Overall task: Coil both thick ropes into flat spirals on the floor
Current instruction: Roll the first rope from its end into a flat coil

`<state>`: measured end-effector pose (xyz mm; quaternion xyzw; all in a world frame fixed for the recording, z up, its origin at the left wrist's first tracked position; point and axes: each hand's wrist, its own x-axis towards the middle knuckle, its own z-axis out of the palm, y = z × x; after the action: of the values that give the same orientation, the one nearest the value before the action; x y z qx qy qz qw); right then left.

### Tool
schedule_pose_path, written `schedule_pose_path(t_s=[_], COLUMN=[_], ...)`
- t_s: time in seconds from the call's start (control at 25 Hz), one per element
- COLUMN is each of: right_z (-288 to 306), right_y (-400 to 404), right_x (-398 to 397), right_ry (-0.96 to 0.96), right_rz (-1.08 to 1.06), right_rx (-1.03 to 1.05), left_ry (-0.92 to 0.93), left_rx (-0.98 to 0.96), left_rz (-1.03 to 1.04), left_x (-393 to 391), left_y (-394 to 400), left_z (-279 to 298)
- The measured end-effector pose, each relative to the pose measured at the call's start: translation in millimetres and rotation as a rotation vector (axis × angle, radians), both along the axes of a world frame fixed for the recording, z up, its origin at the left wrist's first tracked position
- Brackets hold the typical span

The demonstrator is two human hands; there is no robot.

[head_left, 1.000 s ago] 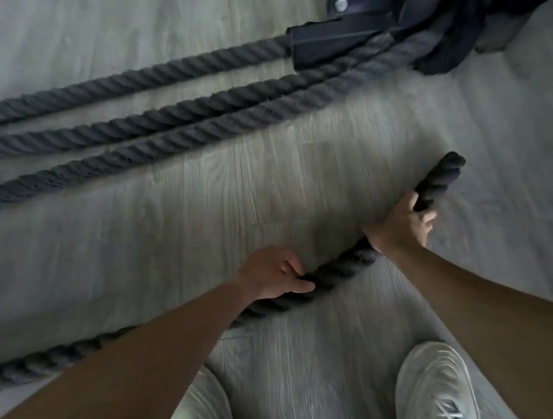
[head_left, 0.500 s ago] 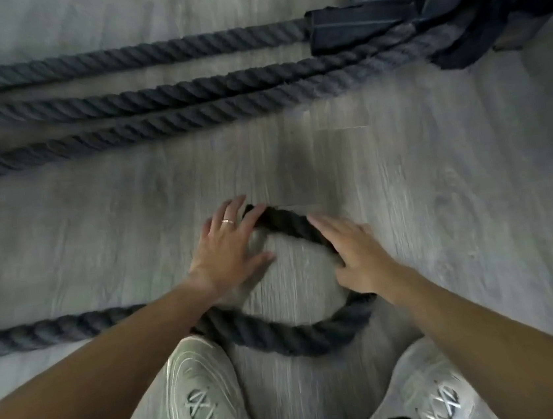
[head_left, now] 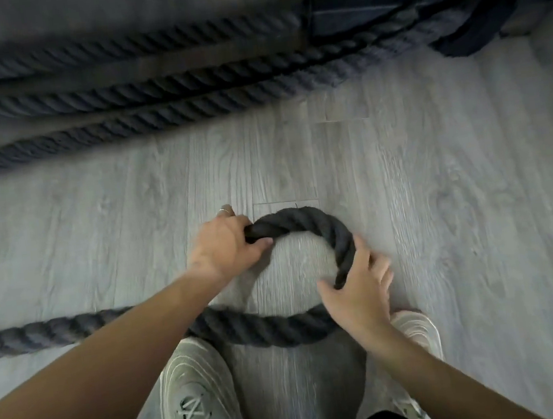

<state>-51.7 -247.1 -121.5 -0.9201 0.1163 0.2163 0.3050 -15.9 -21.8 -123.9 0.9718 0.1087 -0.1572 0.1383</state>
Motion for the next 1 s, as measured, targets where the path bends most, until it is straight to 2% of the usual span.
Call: schedule_pose_path(t_s=[0.12,0.2,0.28,0.36,0.48,0.64,0.8,0.88,0.92,1.0], right_z=[-6.6,-11.5,-12.4,-9.5,-3.2,-9.3,-11.2,-9.0,-8.4,-9.1], right_y=[-2.6,-7.2,-8.4,-4.6,8.4,31.9,48.0,50.8,51.0,47.2], right_x=[-10.9,17.4,54.4,82.7,77.5,12.7,8.0,8.5,8.2,8.5], right_ry=[0.053,0.018,-0.031,-0.115,-0.148,-0.045,-0.006,-0.009,-0.04,-0.098], right_rz=[-0.006,0.09,0.225,0.327,0.293,0.375,0.359,0.319,0.309,0.293], right_rx=[0.079,0.129,0.172,0.202,0.181,-0.044,-0.136,-0.089,-0.064,-0.036], left_ry=[0.024,0.032,0.114,0.259,0.411,0.434,0.525,0.579,0.54,0.302], left_rx=[-0.049,0.028,0.111,-0.007,-0.251,-0.331,-0.451,-0.375,-0.279,-0.137], left_rz=[-0.005,-0.002,0.036,0.172,0.376,0.464,0.5,0.402,0.338,0.226], left_x=[1.5,-3.9,-10.5,-11.0,-2.3,0.7,3.7,10.0,17.4,36.9], left_y=[-12.7,-14.6,-12.5,-9.8,-6.9,-8.2,-3.2,-0.3,0.0,0.1], left_z=[2.9,3.4,1.8,2.3,5.2,4.8,13.0,18.5,18.3,12.9])
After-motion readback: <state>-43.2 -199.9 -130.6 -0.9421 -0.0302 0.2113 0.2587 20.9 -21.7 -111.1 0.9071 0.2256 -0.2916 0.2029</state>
